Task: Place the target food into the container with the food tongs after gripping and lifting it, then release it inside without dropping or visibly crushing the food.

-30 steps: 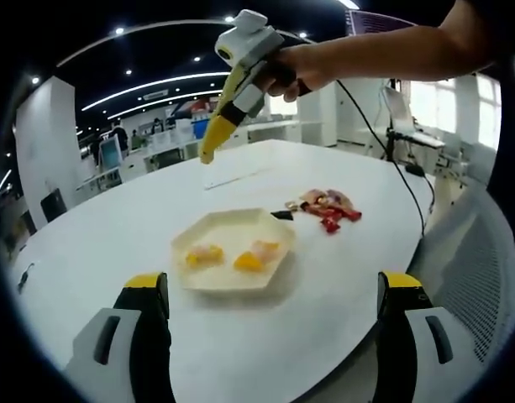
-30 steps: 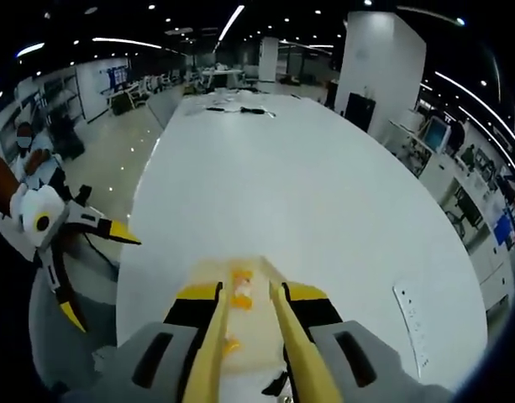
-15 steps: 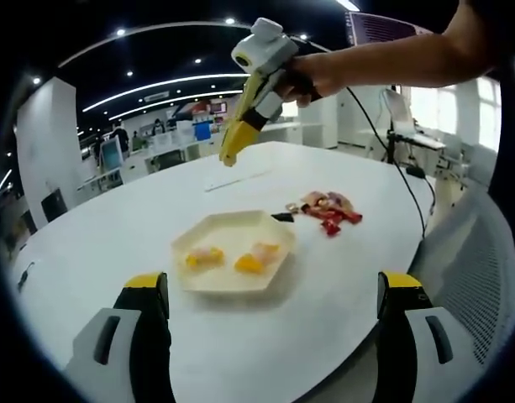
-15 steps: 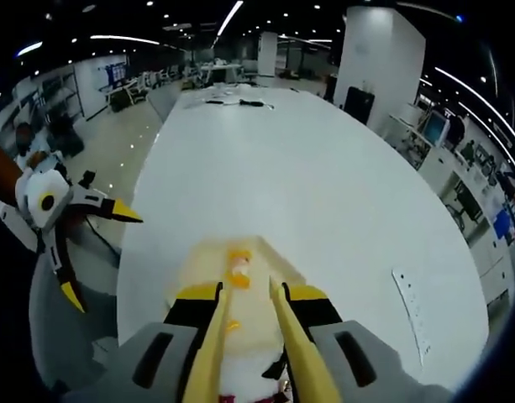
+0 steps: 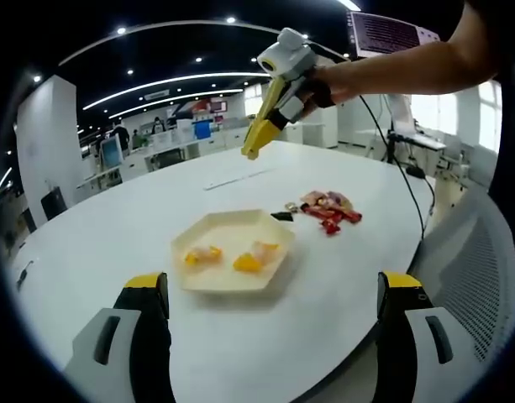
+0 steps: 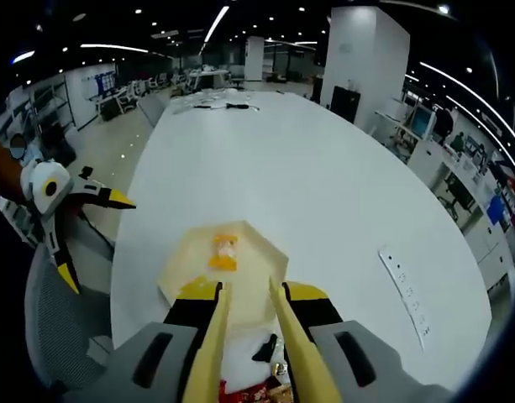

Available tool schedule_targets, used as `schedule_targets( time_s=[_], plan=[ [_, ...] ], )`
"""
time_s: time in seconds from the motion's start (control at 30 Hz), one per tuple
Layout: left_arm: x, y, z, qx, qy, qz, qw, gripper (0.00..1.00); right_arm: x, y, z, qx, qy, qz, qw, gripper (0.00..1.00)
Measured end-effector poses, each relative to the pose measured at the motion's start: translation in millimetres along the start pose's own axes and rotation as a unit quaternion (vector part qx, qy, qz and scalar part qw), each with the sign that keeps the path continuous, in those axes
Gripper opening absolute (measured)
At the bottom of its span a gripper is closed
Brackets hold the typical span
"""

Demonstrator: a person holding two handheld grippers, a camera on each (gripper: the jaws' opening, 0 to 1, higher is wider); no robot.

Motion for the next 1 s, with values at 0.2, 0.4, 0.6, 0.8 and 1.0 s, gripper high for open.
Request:
schedule_targets(
  time_s=[0.2,0.4,0.6,0.8,1.0],
  plan=[
    [0.2,0.0,0,0.000,0.001,-0.001,1.0000,0.99,8.9,-7,-13,0.014,-0.010,0.005,0.9998,0.27],
    [0.8,-0.2,0,0.001,0.004,0.000,1.0000,0.99,17.9,-18,-27,0.044,-0.019,0.016,0.9987,0.27],
    [1.6,-0.5,1,0.002,0.005,-0.001,1.0000,0.99,25.5,-24,-39,0.057,-0.026,0.023,0.9977,0.28],
    [1.9,-0.7,0,0.002,0.009,0.001,1.0000,0.99,33.4,-27,-46,0.066,-0.036,0.029,0.9968,0.28],
    [3.4,-1.7,1,0.006,0.012,0.000,0.9999,0.99,40.5,-30,-47,0.067,-0.042,0.030,0.9964,0.27]
  ],
)
Point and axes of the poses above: the point that each gripper's makers call its tool centre point, and the gripper's own axes: z roughly forward along the fingers, y roughly to its left, x roughly out of its underside, the point moved 6 cm from there along -z, roughly backward along the fingers, and after that the axes turned 13 degrees about -y, right-handed, at the moved point
